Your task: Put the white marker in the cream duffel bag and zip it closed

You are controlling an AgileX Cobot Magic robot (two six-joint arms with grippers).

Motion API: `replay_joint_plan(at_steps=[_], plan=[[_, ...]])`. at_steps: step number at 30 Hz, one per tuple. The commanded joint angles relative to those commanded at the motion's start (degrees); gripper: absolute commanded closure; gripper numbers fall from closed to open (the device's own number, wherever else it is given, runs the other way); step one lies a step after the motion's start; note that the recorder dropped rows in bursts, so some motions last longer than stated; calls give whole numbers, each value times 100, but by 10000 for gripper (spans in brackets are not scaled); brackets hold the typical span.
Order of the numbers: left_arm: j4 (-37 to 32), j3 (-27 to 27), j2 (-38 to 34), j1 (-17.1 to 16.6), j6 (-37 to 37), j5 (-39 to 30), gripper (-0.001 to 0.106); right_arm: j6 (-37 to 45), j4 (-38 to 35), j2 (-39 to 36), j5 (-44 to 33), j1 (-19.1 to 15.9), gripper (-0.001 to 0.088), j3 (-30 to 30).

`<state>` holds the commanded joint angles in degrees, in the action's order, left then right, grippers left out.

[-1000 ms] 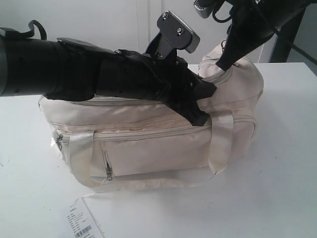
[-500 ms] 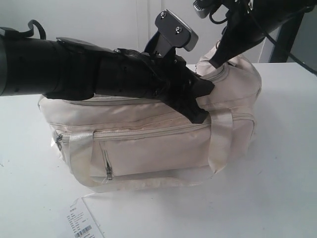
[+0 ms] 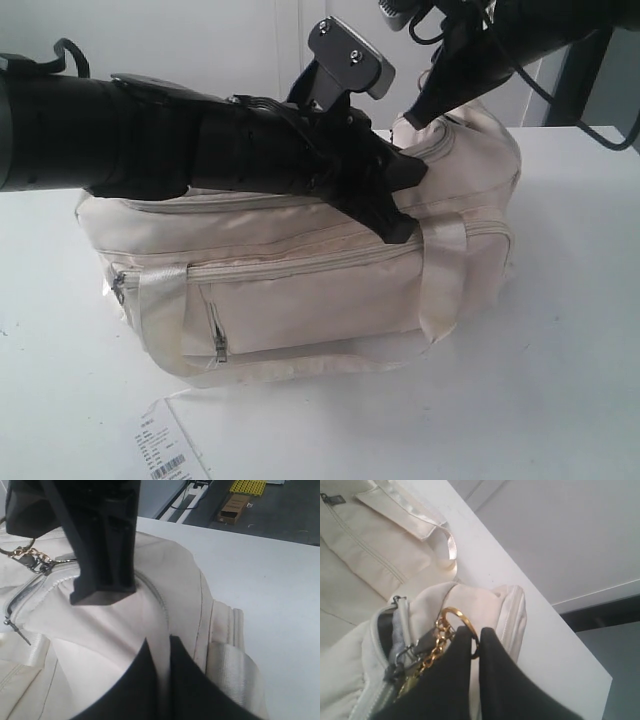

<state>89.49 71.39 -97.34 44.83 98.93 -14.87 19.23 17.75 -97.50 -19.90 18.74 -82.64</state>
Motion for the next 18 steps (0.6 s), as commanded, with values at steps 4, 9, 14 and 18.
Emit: replay_joint_plan(at_steps=[4, 9, 14, 18], plan=[[0, 0, 0, 0, 0, 0, 1053, 0, 0, -26, 319, 0, 868, 0], [0, 0, 0, 0, 0, 0, 1053, 0, 0, -125, 515, 0, 868, 0], [0, 0, 0, 0, 0, -11, 1053, 0, 0, -269, 593, -10, 868, 0], [0, 0, 0, 0, 0, -11, 1053, -48, 0, -308, 748, -50, 868, -7]])
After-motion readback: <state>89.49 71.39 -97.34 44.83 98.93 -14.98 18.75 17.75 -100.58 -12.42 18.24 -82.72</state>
